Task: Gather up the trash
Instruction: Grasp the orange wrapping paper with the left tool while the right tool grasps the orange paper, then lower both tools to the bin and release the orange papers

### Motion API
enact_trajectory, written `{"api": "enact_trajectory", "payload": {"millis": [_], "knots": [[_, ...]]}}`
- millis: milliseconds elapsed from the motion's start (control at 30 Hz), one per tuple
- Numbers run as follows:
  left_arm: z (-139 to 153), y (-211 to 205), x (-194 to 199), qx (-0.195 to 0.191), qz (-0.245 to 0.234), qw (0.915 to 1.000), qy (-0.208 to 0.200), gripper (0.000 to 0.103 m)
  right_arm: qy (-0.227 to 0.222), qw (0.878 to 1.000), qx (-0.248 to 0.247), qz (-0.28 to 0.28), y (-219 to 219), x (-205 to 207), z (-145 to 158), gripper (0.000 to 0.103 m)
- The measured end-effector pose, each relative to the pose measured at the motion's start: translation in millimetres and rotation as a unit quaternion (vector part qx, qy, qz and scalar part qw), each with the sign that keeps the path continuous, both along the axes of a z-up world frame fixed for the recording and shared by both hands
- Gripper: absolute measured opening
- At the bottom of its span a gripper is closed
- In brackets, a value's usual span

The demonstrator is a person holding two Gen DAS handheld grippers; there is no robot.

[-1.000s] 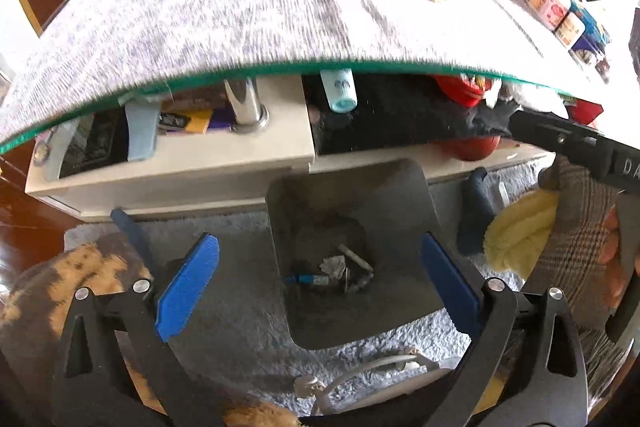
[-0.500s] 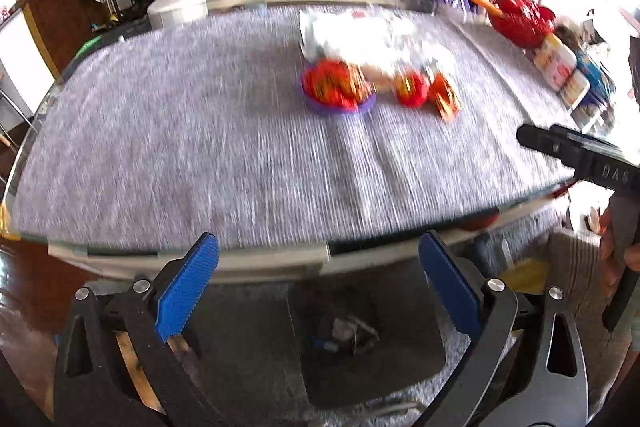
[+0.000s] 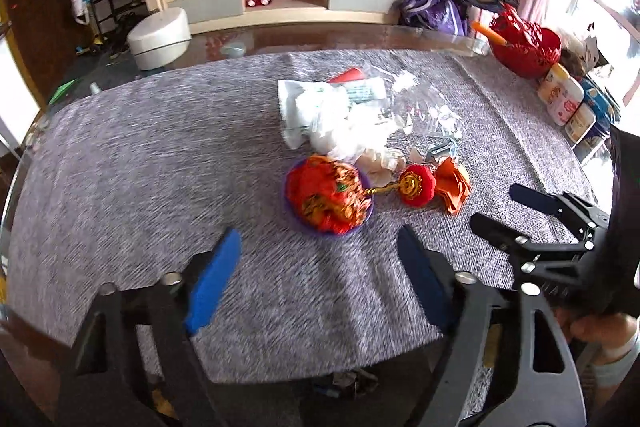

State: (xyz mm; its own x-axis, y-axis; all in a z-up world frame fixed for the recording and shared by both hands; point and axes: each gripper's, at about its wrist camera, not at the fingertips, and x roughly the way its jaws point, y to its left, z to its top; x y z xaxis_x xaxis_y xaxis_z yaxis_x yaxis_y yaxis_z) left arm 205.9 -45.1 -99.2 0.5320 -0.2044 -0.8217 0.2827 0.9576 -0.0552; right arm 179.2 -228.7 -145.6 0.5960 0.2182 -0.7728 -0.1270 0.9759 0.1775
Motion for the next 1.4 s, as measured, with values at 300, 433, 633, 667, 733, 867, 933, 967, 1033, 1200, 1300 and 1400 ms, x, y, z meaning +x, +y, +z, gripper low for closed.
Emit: {"api": "enact_trajectory", "payload": {"millis": [300, 433, 633, 667, 733, 867, 933, 967, 1033, 1200, 1300, 1400], "knots": [[-22.1, -17.6, 31.8, 0.001, -0.016, 0.9997, 0.020, 0.061, 0.010, 1.000, -0.012, 0.002, 4.4, 20.0, -18.2, 0.072], [-29.4, -18.0, 39.0, -0.001, -0.014, 0.9995, 0.030, 0.060, 0.010, 1.000, -0.013, -0.001, 4.3, 26.3, -22.1, 0.071], [-41.6, -15.1, 47.8, -0.011, -0.013, 0.9988, 0.046, 0.053, 0.005, 1.000, -0.020, -0.003, 9.0, 31.6, -21.8, 0.059], [-43.7, -15.3, 48.7, -0.014, -0.014, 0.9986, 0.049, 0.052, 0.003, 1.000, -0.022, -0.002, 9.7, 31.4, -21.2, 0.053], [-46.0, -17.0, 49.6, -0.014, -0.016, 0.9985, 0.051, 0.052, 0.003, 1.000, -0.020, -0.001, 9.8, 32.4, -20.9, 0.052], [-46.4, -19.4, 51.0, -0.021, -0.020, 0.9983, 0.049, 0.047, 0.002, 1.000, -0.014, 0.001, 8.4, 31.5, -19.9, 0.049], [-44.5, -20.4, 49.6, -0.023, -0.023, 0.9984, 0.046, 0.046, -0.001, 1.000, -0.015, 0.003, 9.0, 29.6, -17.8, 0.049], [-42.9, -20.7, 48.6, -0.024, -0.024, 0.9984, 0.044, 0.045, -0.002, 1.000, -0.015, 0.003, 7.7, 28.4, -16.9, 0.049], [-37.1, -20.0, 45.3, -0.027, -0.025, 0.9987, 0.036, 0.045, -0.004, 1.000, -0.013, 0.003, 6.6, 25.8, -14.0, 0.049], [-17.1, -13.8, 35.6, -0.033, -0.020, 0.9992, 0.015, 0.044, -0.016, 1.000, -0.006, 0.002, 3.3, 15.2, -1.9, 0.049], [-1.4, -10.5, 25.6, -0.034, -0.017, 0.9993, 0.000, 0.044, -0.027, 1.000, -0.002, 0.001, 1.3, 7.6, 9.8, 0.049], [15.7, -8.8, 12.9, -0.033, -0.017, 0.9992, -0.017, 0.044, -0.040, 0.999, 0.001, -0.002, 0.2, -3.5, 24.7, 0.049]]}}
